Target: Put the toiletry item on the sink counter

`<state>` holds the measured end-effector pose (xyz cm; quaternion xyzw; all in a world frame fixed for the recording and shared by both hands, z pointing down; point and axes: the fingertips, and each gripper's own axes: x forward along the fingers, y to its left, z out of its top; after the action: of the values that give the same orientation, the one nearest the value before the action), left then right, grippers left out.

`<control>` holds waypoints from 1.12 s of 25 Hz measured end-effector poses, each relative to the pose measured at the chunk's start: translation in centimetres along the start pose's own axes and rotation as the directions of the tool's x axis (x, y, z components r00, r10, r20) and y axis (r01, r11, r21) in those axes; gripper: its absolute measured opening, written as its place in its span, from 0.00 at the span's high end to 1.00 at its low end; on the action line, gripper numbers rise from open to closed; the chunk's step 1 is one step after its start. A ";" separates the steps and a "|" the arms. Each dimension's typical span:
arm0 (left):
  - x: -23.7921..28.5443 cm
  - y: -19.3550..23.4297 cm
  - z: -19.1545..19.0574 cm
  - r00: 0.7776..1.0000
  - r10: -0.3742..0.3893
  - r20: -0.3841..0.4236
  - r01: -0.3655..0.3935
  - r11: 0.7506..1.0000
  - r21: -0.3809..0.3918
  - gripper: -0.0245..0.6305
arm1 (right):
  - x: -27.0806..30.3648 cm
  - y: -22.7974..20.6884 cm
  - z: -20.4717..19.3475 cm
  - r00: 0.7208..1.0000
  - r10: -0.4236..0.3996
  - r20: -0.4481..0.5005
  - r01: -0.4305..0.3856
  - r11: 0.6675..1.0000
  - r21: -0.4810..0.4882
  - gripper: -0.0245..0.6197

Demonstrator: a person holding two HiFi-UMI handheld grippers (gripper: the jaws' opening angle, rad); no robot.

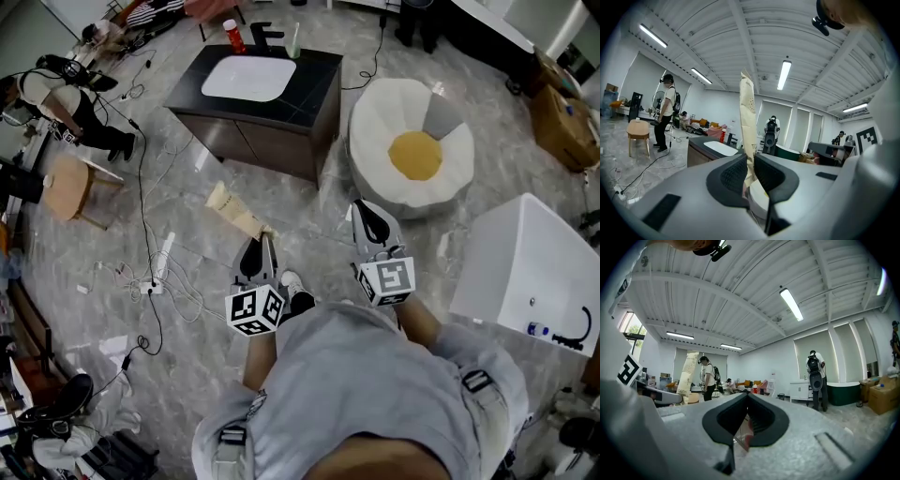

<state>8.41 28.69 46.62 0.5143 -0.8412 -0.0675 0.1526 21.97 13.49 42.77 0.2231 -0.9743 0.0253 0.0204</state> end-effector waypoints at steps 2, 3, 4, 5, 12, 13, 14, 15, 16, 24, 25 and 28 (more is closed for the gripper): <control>1.6 1.8 1.0 1.000 -0.013 0.003 0.013 1.000 0.005 0.89 | 2.2 0.9 0.3 1.000 -0.006 0.005 0.006 1.000 -0.007 0.95; 2.4 2.7 1.6 1.000 -0.021 0.005 0.021 1.000 0.008 0.89 | 3.3 1.3 0.6 1.000 -0.009 0.009 0.010 1.000 -0.010 0.95; 3.2 3.5 2.3 1.000 -0.029 0.008 0.029 1.000 0.009 0.89 | 4.5 1.7 0.9 1.000 -0.013 0.013 0.013 1.000 -0.015 0.95; 4.1 4.4 2.9 0.999 -0.037 0.010 0.037 0.999 0.012 0.89 | 5.7 2.0 1.2 1.000 -0.016 0.019 0.016 1.000 -0.021 0.95; 8.8 10.6 6.1 0.996 -0.087 0.004 0.087 0.996 0.032 0.89 | 12.9 4.4 1.7 0.996 -0.083 0.020 0.083 0.996 -0.020 0.95; 9.3 11.5 6.5 0.996 -0.093 0.004 0.092 0.995 0.032 0.89 | 13.8 4.9 1.8 0.996 -0.090 0.019 0.090 0.996 -0.022 0.95; 9.7 12.4 6.9 0.995 -0.098 0.003 0.098 0.995 0.033 0.89 | 14.6 5.5 1.9 0.995 -0.097 0.020 0.098 0.995 -0.025 0.95; 10.1 13.3 7.3 0.995 -0.103 0.003 0.103 0.994 0.034 0.89 | 15.3 6.0 1.9 0.994 -0.105 0.022 0.105 0.994 -0.028 0.95; 10.5 14.1 7.6 0.994 -0.108 0.003 0.108 0.994 0.035 0.89 | 15.9 6.4 1.9 0.993 -0.113 0.025 0.113 0.993 -0.029 0.95; 12.8 18.0 8.2 0.993 -0.118 0.002 0.118 0.993 0.017 0.89 | 20.1 7.9 1.7 0.990 -0.136 0.024 0.137 0.989 -0.051 0.95; 13.0 18.3 7.9 0.993 -0.119 -0.004 0.119 0.993 0.012 0.89 | 20.5 7.9 1.5 0.990 -0.140 0.020 0.141 0.989 -0.052 0.95; 14.0 19.0 7.4 0.991 -0.128 -0.027 0.128 0.992 0.004 0.89 | 21.7 7.7 1.2 0.989 -0.150 0.014 0.151 0.987 -0.053 0.95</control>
<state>-16.00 24.71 47.37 0.5683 -0.8047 -0.0681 0.1577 -0.99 10.93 42.33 0.2955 -0.9551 -0.0035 0.0232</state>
